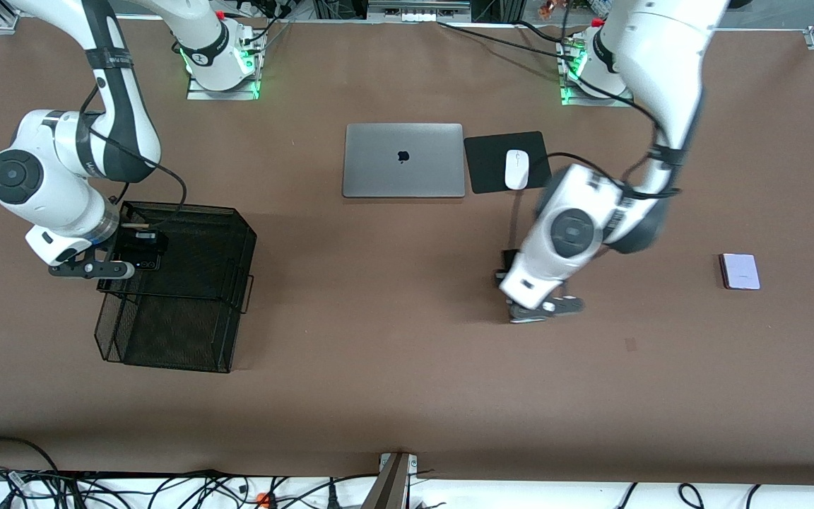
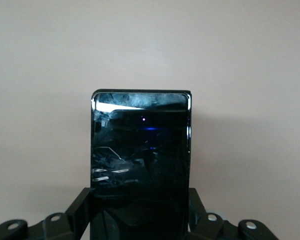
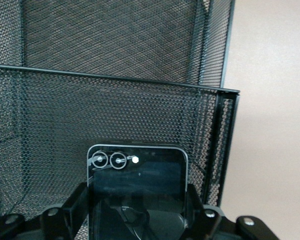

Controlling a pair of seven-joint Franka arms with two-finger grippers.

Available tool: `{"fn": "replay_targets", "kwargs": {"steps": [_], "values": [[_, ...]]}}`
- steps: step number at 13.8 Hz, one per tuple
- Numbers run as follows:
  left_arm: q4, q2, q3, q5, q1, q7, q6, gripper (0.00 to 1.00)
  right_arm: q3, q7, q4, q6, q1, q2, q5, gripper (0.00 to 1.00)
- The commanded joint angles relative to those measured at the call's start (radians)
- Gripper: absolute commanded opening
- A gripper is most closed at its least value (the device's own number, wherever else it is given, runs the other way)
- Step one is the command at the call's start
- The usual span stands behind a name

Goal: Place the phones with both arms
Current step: 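Set the large black phone at the table middle with the left gripper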

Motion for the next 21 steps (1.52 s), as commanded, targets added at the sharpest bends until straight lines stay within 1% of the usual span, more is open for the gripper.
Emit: {"fn": "replay_targets", "kwargs": {"steps": [1, 2, 3, 4, 6, 8, 11, 14, 16, 17, 18, 19, 21], "values": [[0.152, 0.091, 0.02, -0.025, -0.109, -0.075, -0.022, 0.0, 0.0, -0.028, -0.018, 0.012, -0.006, -0.02, 0.021, 0.59], [0.196, 0.12, 0.02, -0.025, -0.143, -0.077, -0.02, 0.0, 0.002, -0.028, -0.016, 0.012, -0.006, -0.02, 0.021, 0.73], [0.238, 0.151, 0.02, -0.025, -0.167, -0.077, -0.02, 0.0, 0.0, -0.026, -0.013, 0.012, -0.006, -0.02, 0.021, 0.97], [0.282, 0.188, 0.02, -0.025, -0.199, -0.08, -0.019, 0.0, 0.002, -0.026, -0.01, 0.012, -0.006, -0.02, 0.021, 1.0], [0.357, 0.258, 0.02, -0.024, -0.244, -0.1, -0.019, 0.0, 0.002, -0.026, -0.008, 0.01, -0.006, -0.02, 0.021, 1.0], [0.4, 0.312, 0.025, -0.022, -0.291, -0.129, -0.002, 0.0, 0.002, -0.026, 0.002, 0.009, -0.006, -0.021, 0.021, 1.0], [0.465, 0.378, 0.033, -0.021, -0.316, -0.16, 0.036, 0.0, 0.013, -0.029, 0.053, -0.005, 0.0, -0.026, 0.021, 1.0], [0.476, 0.395, 0.036, -0.018, -0.336, -0.192, 0.047, 0.0, 0.028, -0.029, 0.099, -0.052, 0.005, -0.033, 0.021, 1.0], [0.473, 0.414, 0.039, -0.013, -0.355, -0.23, 0.119, 0.0, 0.025, -0.032, 0.102, -0.111, 0.003, -0.05, 0.021, 1.0], [0.473, 0.427, 0.043, -0.008, -0.361, -0.243, 0.13, 0.23, 0.022, -0.038, 0.104, -0.137, 0.003, -0.066, 0.021, 1.0], [0.473, 0.427, 0.051, -0.01, -0.367, -0.253, 0.13, 0.67, 0.022, -0.038, 0.113, -0.16, 0.003, -0.073, 0.021, 1.0], [0.473, 0.427, 0.052, -0.01, -0.368, -0.267, 0.13, 0.87, 0.023, -0.037, 0.125, -0.169, 0.003, -0.072, 0.021, 1.0], [0.474, 0.426, 0.055, -0.01, -0.368, -0.347, 0.131, 1.0, 0.028, -0.035, 0.133, -0.166, 0.005, -0.067, 0.021, 1.0]]}}
